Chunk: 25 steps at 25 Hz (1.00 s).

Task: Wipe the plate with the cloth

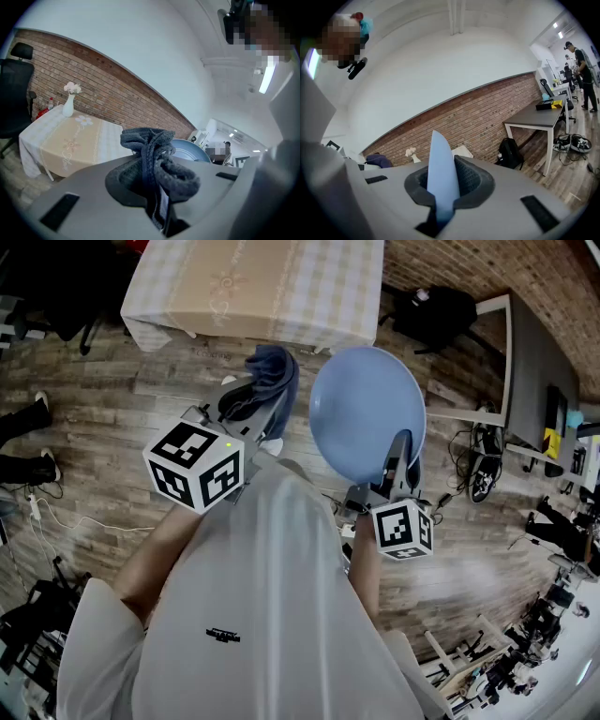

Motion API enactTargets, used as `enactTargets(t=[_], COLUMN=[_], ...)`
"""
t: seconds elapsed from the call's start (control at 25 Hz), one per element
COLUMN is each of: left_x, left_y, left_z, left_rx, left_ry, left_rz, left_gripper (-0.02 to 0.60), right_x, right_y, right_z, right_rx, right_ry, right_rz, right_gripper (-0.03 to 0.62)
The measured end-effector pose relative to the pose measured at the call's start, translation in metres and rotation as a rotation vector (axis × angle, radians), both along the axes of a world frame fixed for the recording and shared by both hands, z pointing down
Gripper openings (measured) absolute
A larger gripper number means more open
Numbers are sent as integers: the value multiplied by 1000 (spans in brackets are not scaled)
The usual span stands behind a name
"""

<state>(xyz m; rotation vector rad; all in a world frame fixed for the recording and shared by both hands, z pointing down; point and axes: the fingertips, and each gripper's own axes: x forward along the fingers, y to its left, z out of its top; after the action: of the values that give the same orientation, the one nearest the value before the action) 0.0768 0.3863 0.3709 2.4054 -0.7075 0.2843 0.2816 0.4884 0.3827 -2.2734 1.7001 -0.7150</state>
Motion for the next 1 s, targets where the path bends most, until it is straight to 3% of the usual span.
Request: enactTargets(t=[0.56, 0.8, 1.0], left_x=[-13, -22, -19], left_y=[4, -8, -14], left_z=[-4, 2, 0], left_rx=[-2, -43, -20], left_ry=[-39, -25, -13], left_rz=[-33, -67, -63], left_gripper=[61, 61, 61], right_x=[16, 17, 14], right_y=[0, -2, 0], right_z=[2, 3, -1], right_rx=[2, -6, 9], right_ry=[-51, -44, -44], right_rz=[36, 79, 84], right_gripper=[58, 58, 58])
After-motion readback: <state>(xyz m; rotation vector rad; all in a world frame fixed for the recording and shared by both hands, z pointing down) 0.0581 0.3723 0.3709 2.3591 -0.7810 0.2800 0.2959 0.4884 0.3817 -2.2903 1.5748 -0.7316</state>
